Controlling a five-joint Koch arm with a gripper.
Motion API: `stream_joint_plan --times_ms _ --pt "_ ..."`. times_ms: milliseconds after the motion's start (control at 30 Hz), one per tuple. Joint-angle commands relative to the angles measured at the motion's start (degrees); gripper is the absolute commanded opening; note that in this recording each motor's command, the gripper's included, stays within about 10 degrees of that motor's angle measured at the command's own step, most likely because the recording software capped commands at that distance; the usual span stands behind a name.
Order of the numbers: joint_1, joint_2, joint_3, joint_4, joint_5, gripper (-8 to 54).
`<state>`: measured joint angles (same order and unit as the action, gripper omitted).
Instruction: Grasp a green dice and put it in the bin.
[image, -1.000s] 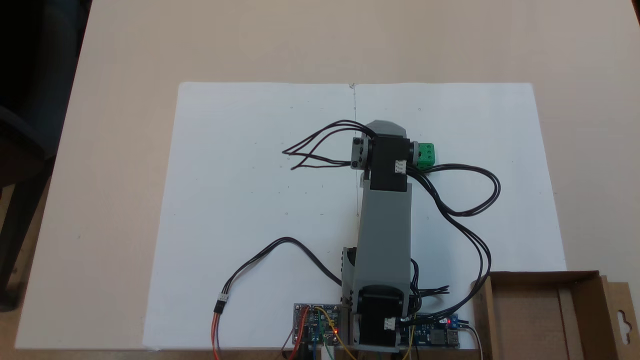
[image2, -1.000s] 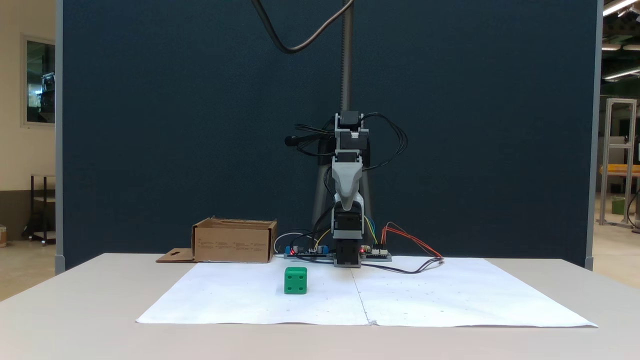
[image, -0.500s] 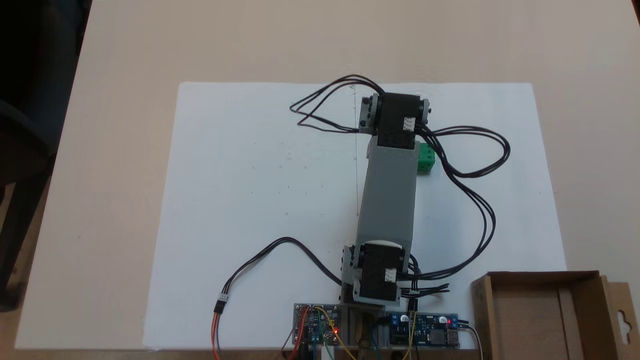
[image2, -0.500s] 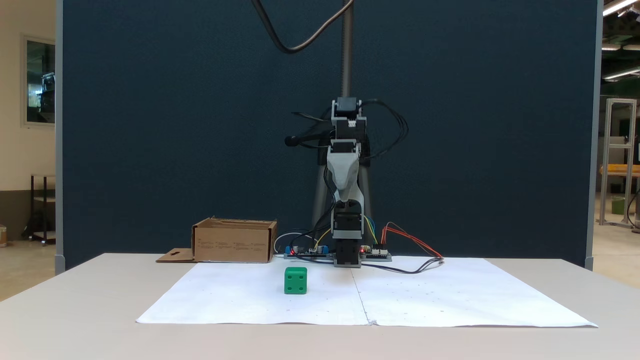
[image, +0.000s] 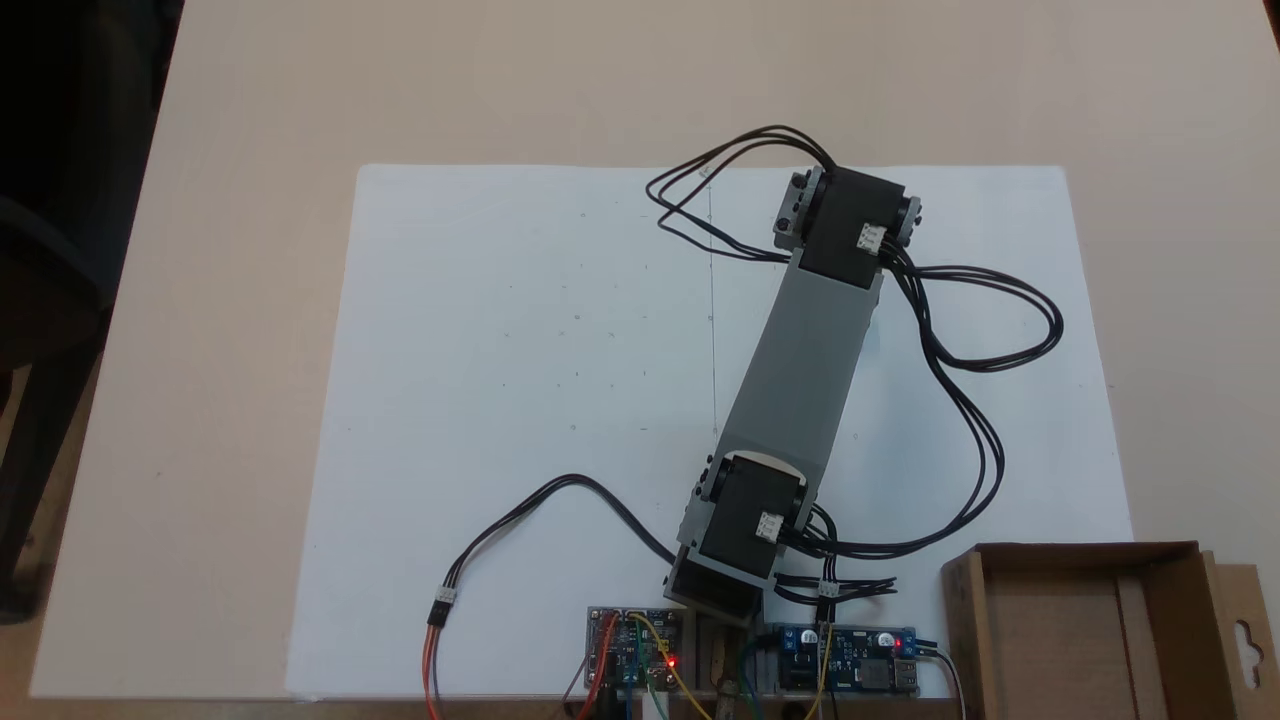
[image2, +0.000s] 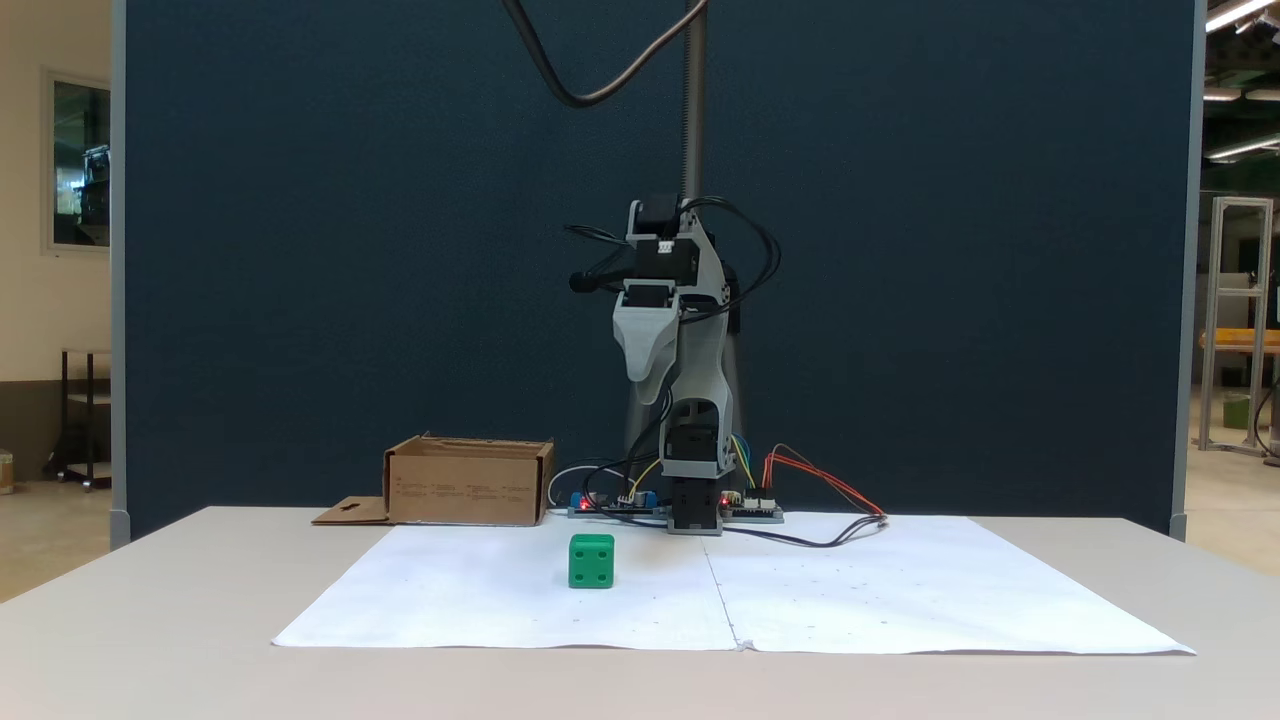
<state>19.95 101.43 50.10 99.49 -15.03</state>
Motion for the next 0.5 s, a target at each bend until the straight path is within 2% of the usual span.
stream_joint_plan --times_ms 0,467 --pt "2.5 -0.4 -4.0 4.7 -6.4 41.7" --pt "12.3 -7.8 -4.0 1.4 -13.2 43.4"
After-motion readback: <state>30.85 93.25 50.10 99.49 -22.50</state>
